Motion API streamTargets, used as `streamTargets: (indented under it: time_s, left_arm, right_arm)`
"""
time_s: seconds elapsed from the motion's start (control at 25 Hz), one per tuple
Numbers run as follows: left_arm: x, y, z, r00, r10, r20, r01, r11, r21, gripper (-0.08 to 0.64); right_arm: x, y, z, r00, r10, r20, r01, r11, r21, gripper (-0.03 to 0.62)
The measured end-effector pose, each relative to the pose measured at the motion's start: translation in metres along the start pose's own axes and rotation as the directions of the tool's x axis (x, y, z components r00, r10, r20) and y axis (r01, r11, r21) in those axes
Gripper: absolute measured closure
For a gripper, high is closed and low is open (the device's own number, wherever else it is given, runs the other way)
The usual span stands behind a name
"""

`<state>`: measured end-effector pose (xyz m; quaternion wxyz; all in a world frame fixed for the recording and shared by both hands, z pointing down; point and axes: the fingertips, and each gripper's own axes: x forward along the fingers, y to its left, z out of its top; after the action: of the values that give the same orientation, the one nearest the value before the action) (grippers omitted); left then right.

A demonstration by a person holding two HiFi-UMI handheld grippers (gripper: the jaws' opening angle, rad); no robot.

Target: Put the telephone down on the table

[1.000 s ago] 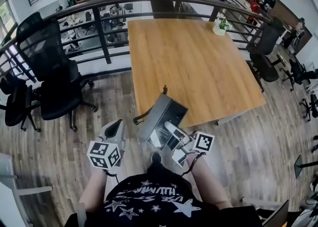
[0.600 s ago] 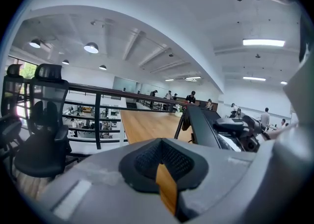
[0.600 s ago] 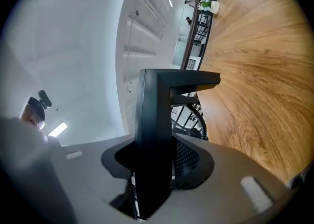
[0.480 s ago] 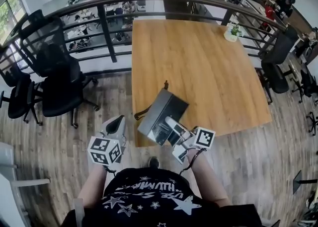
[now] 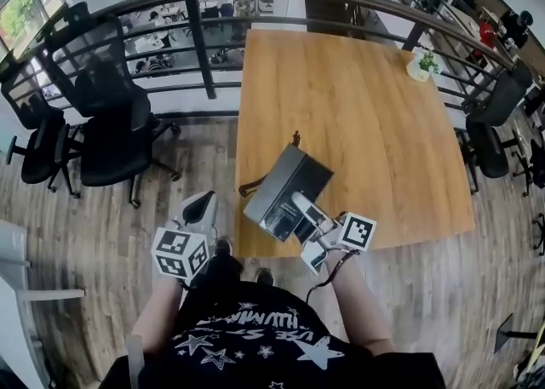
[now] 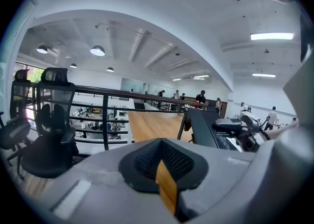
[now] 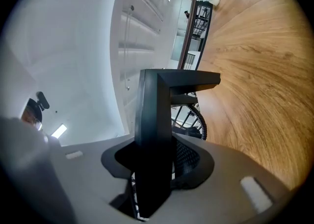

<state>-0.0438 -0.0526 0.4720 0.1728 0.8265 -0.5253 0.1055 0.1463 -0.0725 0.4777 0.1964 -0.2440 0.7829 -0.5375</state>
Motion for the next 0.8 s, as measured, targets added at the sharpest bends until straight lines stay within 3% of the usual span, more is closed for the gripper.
streamTargets:
  time_s: [0.32, 0.52, 0.8]
  left_arm:
    - [0.06, 0.057, 0.035, 0.999, -0.029, -0.028, 0.027, 0.998, -0.048, 0.558]
    - [0.084, 0.086, 0.037, 0.998, -0.056, 0.005, 0.056, 0.998, -0.027, 0.558]
    - [0.148, 0.141, 0.062, 0.996, -0.085, -0.004, 0.085, 0.996, -0.022, 0.558]
  right_arm:
    - [0.069, -0.011, 0.045, 0.998, -0.056, -0.035, 0.055, 0.998, -0.024, 0.43]
    - [0.096, -0.032, 0.053, 0.998, -0.055, -0.004, 0.055, 0.998, -0.028, 0.43]
    - [0.163, -0.056, 0.114, 0.996, -0.082, -0.042, 0.077, 0.991, -0.105, 0.43]
